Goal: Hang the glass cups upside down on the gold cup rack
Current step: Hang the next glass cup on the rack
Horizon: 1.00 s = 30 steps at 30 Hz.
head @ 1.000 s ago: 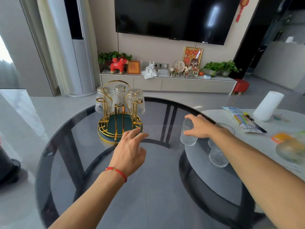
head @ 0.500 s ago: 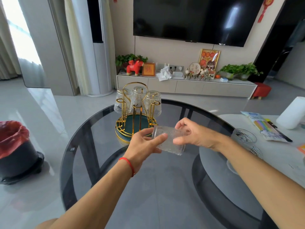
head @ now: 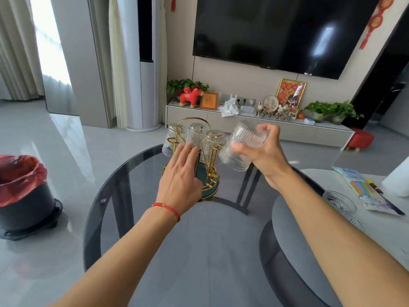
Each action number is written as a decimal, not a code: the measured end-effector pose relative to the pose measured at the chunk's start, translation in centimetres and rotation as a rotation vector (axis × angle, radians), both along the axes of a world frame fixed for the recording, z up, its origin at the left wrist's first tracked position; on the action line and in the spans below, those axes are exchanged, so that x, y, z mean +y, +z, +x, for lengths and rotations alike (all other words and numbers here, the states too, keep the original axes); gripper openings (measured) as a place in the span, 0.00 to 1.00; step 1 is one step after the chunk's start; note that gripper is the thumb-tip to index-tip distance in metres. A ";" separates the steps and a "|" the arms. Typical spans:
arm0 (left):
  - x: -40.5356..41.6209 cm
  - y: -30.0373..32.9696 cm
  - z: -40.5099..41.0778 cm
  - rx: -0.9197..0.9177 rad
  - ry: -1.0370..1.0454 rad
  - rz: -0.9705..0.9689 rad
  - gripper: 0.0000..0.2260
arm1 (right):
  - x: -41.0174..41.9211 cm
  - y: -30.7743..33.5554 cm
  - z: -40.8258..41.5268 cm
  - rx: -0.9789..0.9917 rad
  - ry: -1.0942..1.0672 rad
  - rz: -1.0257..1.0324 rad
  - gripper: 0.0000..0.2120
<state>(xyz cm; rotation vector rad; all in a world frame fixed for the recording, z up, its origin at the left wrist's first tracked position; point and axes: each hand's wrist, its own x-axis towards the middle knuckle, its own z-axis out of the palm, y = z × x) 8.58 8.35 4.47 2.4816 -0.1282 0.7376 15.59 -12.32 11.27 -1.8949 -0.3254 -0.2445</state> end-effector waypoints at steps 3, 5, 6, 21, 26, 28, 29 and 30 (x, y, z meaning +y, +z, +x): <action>0.3 -0.8 0.5 0.085 0.002 -0.044 0.40 | 1.9 1.1 1.8 -0.087 -0.070 -0.035 0.45; 0.3 -1.0 0.6 0.065 0.018 -0.038 0.39 | 3.0 1.0 2.8 -0.089 -0.093 -0.057 0.44; 0.3 -1.1 0.7 0.058 0.023 -0.035 0.39 | 3.4 0.8 3.2 -0.076 -0.097 -0.054 0.44; 0.5 -1.1 0.8 0.109 -0.002 -0.060 0.40 | 6.1 -3.6 3.8 -0.114 -0.075 -0.441 0.44; 0.5 -1.2 0.8 0.116 -0.003 -0.054 0.40 | 5.9 -4.2 4.2 -0.105 -0.062 -0.551 0.46; 0.5 -1.2 0.8 0.110 0.003 -0.050 0.40 | 5.9 -4.6 4.2 -0.091 -0.061 -0.553 0.46; 0.5 -1.2 0.8 0.110 0.006 -0.048 0.40 | 5.9 -4.7 4.2 -0.090 -0.059 -0.554 0.46; 0.4 -1.2 0.8 0.111 0.009 -0.045 0.40 | 5.9 -4.8 4.1 -0.091 -0.058 -0.563 0.46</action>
